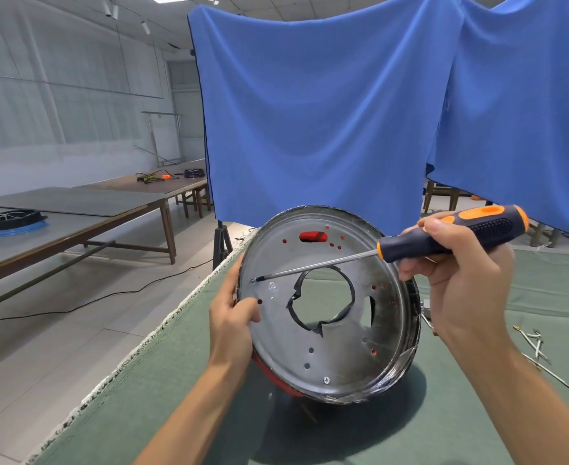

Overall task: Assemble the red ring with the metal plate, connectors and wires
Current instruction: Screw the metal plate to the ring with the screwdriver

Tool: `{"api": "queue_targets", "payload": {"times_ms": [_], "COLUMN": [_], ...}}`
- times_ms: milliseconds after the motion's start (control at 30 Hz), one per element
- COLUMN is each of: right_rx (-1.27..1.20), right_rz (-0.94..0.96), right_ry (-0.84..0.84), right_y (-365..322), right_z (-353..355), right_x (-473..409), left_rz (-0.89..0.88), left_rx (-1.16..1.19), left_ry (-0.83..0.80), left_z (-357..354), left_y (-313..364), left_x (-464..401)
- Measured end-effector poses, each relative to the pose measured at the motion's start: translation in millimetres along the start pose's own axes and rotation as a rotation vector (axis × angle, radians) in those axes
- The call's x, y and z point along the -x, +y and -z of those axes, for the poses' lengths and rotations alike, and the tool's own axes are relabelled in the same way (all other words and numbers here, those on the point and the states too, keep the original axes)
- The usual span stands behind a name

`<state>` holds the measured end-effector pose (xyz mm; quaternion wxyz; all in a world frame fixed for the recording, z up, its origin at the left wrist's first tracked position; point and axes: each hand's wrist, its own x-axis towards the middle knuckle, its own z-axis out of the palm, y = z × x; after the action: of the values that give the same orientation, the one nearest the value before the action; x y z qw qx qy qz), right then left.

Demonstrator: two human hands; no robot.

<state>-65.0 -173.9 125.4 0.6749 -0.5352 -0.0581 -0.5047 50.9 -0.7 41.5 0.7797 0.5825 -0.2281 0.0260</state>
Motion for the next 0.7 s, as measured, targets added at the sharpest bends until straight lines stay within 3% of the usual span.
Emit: {"api": "queue_targets", "payload": {"times_ms": [700], "right_rx": [0.038], "right_rz": [0.006], "right_ry": [-0.013], "right_y": [-0.8], "right_z": [-0.6], "right_x": [2.6], "left_rz": [0.003], "left_rx": [0.061], "left_ry": [0.067], "left_z": [0.6], "left_y": [-5.2], "left_x": [0.0]}}
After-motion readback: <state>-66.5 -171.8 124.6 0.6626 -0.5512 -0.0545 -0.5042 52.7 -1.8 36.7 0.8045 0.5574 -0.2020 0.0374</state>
